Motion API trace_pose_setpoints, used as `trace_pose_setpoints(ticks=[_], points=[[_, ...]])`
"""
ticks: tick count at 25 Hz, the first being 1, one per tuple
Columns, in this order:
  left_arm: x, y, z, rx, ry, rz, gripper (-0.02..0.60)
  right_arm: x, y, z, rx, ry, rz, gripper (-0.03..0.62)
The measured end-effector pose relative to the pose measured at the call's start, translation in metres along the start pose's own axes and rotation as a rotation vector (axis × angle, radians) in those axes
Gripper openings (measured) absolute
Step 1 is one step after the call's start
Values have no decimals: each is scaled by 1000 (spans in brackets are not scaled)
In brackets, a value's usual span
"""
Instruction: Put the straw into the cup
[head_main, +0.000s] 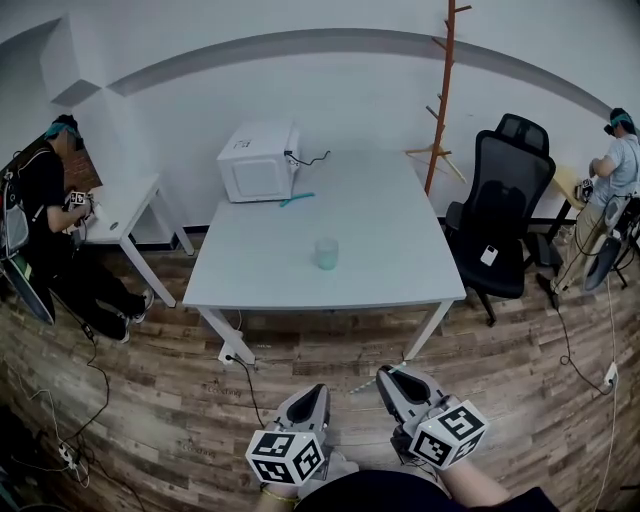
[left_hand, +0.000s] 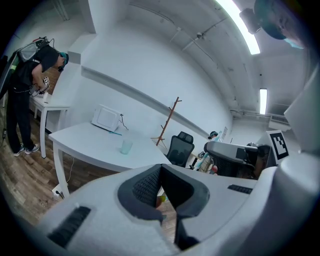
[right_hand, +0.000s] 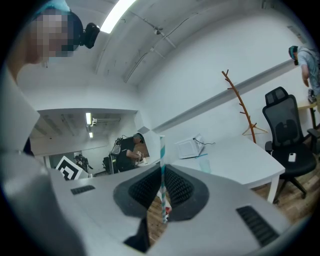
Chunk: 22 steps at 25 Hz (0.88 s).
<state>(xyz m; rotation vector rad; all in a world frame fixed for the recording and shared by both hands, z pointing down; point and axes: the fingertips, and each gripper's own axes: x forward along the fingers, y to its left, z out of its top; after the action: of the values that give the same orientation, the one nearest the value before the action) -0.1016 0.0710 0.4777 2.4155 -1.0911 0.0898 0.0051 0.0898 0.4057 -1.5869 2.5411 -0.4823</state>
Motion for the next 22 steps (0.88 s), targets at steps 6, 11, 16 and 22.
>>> trace_pose_setpoints(ticks=[6, 11, 16, 22], points=[[6, 21, 4, 1, 13, 1, 18, 26, 1, -5, 3, 14, 2, 40], [7, 39, 9, -4, 18, 5, 18, 48, 7, -5, -2, 18, 10, 40], [12, 55, 14, -9, 17, 6, 18, 68, 9, -5, -7, 14, 15, 40], [15, 68, 20, -1, 22, 4, 18, 80, 8, -4, -2, 4, -1, 40]])
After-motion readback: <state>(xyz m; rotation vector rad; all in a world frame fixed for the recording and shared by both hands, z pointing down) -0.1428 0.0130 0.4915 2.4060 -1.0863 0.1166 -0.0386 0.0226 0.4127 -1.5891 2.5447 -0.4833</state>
